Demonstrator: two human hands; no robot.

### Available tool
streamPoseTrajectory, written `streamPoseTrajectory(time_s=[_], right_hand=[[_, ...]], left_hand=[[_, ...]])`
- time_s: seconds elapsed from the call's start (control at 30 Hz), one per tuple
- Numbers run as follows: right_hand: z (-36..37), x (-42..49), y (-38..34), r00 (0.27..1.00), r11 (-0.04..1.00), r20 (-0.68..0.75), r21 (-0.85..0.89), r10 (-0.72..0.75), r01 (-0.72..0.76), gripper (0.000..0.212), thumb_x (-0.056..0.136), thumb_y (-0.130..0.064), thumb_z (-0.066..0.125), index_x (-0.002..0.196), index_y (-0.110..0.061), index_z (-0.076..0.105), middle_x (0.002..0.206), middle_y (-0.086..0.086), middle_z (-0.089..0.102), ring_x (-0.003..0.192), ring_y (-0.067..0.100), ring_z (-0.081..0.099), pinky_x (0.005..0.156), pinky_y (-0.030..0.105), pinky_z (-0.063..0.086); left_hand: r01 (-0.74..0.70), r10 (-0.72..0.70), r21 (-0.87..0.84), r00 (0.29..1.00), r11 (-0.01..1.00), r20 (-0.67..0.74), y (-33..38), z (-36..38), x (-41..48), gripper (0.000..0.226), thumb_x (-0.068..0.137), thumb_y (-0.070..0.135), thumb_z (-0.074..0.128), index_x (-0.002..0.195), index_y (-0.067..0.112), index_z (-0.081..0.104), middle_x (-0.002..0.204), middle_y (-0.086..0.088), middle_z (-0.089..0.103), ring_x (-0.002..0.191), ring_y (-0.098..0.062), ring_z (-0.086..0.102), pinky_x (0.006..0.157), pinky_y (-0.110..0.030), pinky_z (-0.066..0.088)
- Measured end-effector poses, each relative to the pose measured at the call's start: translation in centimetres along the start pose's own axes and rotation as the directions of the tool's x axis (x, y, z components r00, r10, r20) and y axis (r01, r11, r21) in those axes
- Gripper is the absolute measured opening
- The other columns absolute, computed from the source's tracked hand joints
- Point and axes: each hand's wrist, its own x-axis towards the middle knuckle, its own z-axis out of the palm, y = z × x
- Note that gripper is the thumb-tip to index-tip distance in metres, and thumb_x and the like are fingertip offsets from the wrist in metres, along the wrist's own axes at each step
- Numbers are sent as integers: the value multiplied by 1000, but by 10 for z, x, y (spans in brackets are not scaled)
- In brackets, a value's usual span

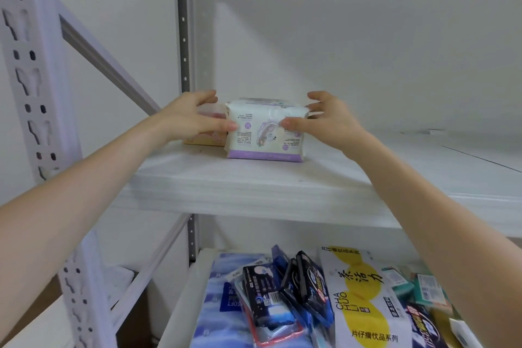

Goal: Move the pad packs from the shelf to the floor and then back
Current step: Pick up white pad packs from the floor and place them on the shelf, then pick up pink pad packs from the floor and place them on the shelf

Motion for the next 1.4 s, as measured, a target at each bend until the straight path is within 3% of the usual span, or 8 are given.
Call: streamPoseTrajectory(time_s=[0.07, 0.13, 0.27, 0.47, 0.63, 1.0, 1.3, 1.4], right_hand=[[-2, -15, 0, 993, 993, -89, -89, -82, 74, 91, 69, -42, 83, 143, -17, 36, 132, 4, 51, 116, 18, 54, 96, 32, 45], [-4, -33, 2, 975, 970, -143, -199, -172, 142, 81, 77, -39, 77, 144, -18, 35, 137, 5, 50, 123, 19, 50, 94, 27, 39], [-12, -78, 7, 939, 912, -203, -362, -279, 193, 67, 88, -35, 63, 145, -18, 33, 143, 3, 46, 130, 24, 42, 103, 37, 37], [-27, -176, 20, 901, 752, -222, -640, -373, 154, 59, 92, -38, 53, 144, -15, 37, 141, 4, 49, 126, 27, 44, 107, 43, 27], [-32, -264, 50, 938, 678, -150, -727, -314, 111, 61, 91, -36, 52, 145, -12, 37, 152, 10, 37, 139, 28, 34, 113, 52, 22], [-40, -441, 164, 997, 599, 56, -798, -44, 71, 67, 92, -44, 50, 149, -17, 29, 157, 8, 29, 146, 24, 23, 116, 56, 13], [-56, -601, 245, 981, 639, 153, -768, 121, 41, 66, 89, -38, 57, 146, -13, 37, 153, 11, 36, 144, 27, 29, 116, 58, 13], [-54, -656, 270, 951, 639, 198, -769, 238, 0, 67, 92, -40, 52, 149, -15, 30, 158, 8, 27, 147, 24, 20, 117, 56, 5]], left_hand=[[-38, 40, 23, 993, 999, -109, 3, 8, -13, 111, 57, 48, 87, 150, 20, 32, 138, 15, 49, 109, 9, 59, 96, -29, 51], [-81, 117, 172, 971, 982, -209, 7, 15, -29, 97, 71, 44, 82, 149, 18, 31, 142, 6, 50, 132, -12, 47, 115, -38, 31], [-216, 356, 424, 890, 879, -284, 21, 34, -74, 80, 81, 37, 74, 145, 6, 37, 149, -8, 42, 140, -23, 34, 118, -44, 16], [-336, 540, 619, 824, 710, -173, 33, 70, -162, 76, 86, 41, 66, 144, 2, 38, 152, -16, 37, 142, -30, 31, 116, -29, 1], [-319, 483, 680, 874, 660, -58, 33, 121, -245, 76, 88, 42, 62, 147, 4, 33, 156, -14, 31, 147, -29, 22, 119, -49, 5], [-263, 254, 746, 958, 611, 130, 14, 262, -407, 77, 90, 46, 58, 149, 5, 32, 157, -13, 28, 148, -28, 21, 120, -49, 5], [-229, 86, 717, 969, 658, 231, 13, 379, -539, 75, 83, 39, 68, 143, 1, 43, 151, -17, 40, 143, -32, 33, 118, -54, 19], [-233, 17, 693, 953, 682, 304, 3, 414, -587, 76, 79, 36, 72, 142, 1, 45, 149, -17, 42, 141, -32, 36, 118, -53, 20]])
